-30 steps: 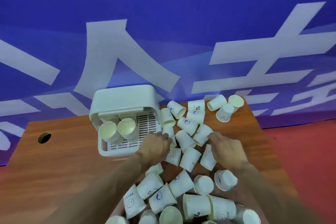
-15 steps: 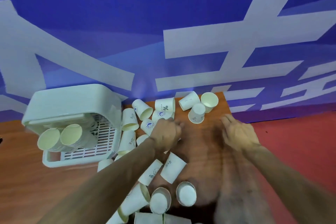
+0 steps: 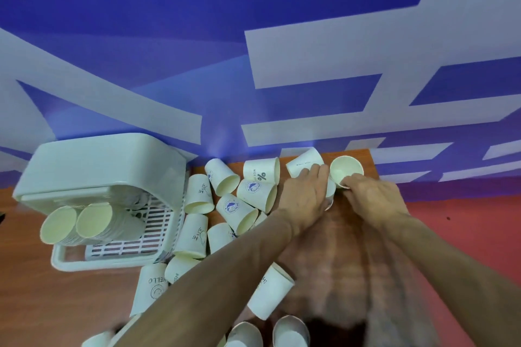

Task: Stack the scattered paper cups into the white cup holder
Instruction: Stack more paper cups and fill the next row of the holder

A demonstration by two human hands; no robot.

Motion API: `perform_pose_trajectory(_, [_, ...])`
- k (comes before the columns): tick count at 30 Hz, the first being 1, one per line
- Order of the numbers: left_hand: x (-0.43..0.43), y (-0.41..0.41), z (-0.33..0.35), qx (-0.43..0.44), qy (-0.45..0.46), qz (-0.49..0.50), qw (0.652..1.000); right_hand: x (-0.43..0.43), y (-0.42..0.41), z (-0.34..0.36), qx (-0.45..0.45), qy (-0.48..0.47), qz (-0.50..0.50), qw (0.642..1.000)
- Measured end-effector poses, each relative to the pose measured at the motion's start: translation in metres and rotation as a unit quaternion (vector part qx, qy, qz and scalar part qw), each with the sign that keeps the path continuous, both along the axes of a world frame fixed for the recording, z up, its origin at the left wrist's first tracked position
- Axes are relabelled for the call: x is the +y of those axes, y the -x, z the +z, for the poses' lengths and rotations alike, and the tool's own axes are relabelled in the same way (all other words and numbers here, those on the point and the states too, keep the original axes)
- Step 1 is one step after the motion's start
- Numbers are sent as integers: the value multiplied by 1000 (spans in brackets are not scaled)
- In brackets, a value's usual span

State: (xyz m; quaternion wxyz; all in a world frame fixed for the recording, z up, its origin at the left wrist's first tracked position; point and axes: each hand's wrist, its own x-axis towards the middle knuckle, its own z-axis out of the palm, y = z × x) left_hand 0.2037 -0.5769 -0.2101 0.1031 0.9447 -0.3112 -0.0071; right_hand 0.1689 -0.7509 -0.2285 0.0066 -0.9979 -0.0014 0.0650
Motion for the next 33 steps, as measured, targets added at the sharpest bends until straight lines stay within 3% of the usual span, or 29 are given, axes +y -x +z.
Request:
perform_pose_trajectory(8, [24,27,-19,-4,-15,-107,994,1,30,0,-22,46,17,999])
perform_pose_trajectory(11, [28,32,-20,54,28,-66,996,6,37,-2,-17,35,11,999])
perform_pose_trajectory(15, [26,36,-16,154,20,-13,988,15,50,-1,-22,25,2,999])
perform_pose_trajectory(18, [29,40,-3,177,26,0,984,23,61,4,-47,33,-1,998])
perform_pose_trajectory(23, [63,48,37,94,-19,-56,994,49,74,33,-124,-4,-14,992])
perform_pose_trajectory(33, [196,80,117,-43,-101,-191,975,170,103,95,-169,-48,-9,984])
